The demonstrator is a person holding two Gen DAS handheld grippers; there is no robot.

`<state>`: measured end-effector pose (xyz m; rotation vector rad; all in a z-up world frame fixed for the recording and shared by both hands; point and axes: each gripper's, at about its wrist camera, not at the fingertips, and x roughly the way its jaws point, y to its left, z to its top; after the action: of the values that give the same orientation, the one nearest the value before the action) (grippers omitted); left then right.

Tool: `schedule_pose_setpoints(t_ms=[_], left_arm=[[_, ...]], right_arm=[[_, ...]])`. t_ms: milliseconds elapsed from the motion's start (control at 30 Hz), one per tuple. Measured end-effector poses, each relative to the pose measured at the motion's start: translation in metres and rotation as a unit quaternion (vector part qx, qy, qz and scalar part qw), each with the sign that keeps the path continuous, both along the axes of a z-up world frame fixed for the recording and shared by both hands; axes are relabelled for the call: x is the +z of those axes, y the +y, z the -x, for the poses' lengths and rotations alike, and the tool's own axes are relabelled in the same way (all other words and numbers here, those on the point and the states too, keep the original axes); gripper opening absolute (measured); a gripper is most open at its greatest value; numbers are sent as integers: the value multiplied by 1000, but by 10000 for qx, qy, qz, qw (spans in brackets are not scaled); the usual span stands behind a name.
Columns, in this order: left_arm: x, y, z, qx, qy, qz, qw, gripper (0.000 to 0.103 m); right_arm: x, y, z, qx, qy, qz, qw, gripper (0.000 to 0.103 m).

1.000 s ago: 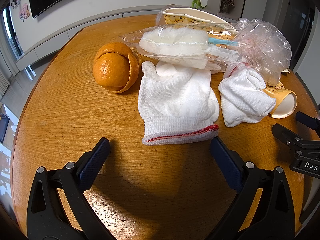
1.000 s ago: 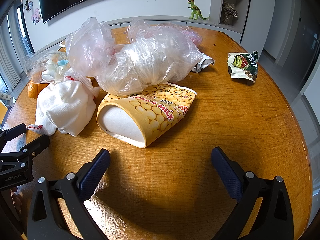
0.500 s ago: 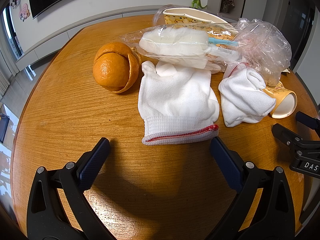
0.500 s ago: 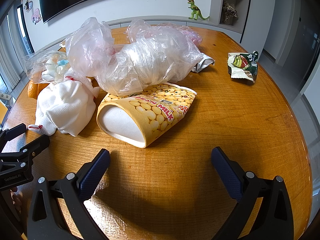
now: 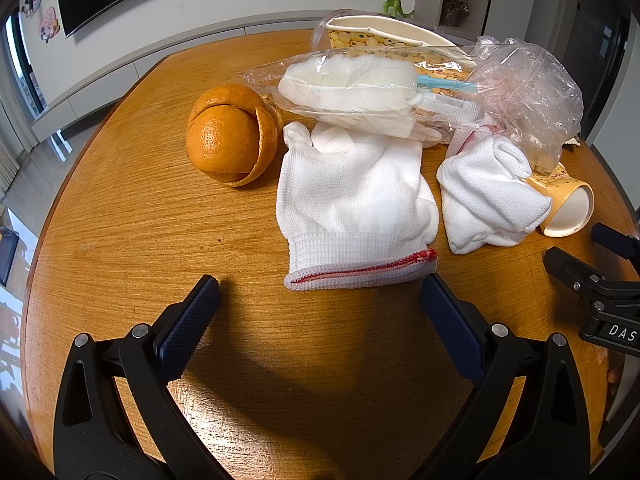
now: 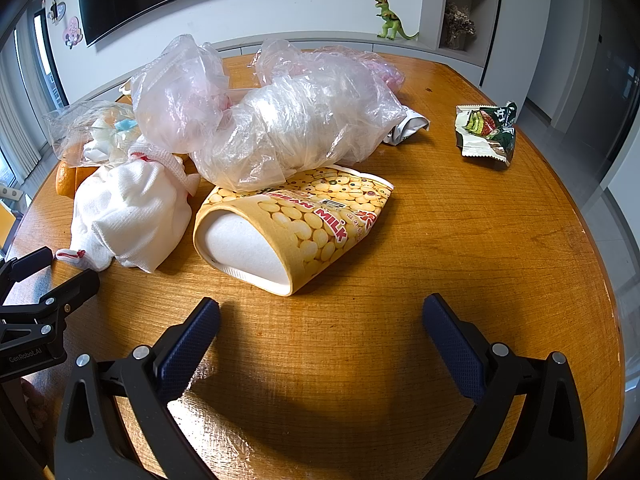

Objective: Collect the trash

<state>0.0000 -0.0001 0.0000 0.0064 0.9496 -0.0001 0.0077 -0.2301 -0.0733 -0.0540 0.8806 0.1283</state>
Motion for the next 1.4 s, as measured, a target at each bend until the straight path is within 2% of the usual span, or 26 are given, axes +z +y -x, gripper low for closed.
schedule_pose_setpoints(t_ms=[1233, 1333, 1400], left_arm=[[1, 1, 0, -6, 21, 20, 10000, 97], [13, 9, 8, 30, 1, 369, 9993, 97], [36, 14, 18, 17, -185, 417, 9990, 97]], right_arm=[[1, -2, 1, 4, 46, -25, 10000, 101], [21, -26, 14, 20, 43, -497, 9988, 101], [40, -41, 22, 128, 104, -777, 9968, 101]])
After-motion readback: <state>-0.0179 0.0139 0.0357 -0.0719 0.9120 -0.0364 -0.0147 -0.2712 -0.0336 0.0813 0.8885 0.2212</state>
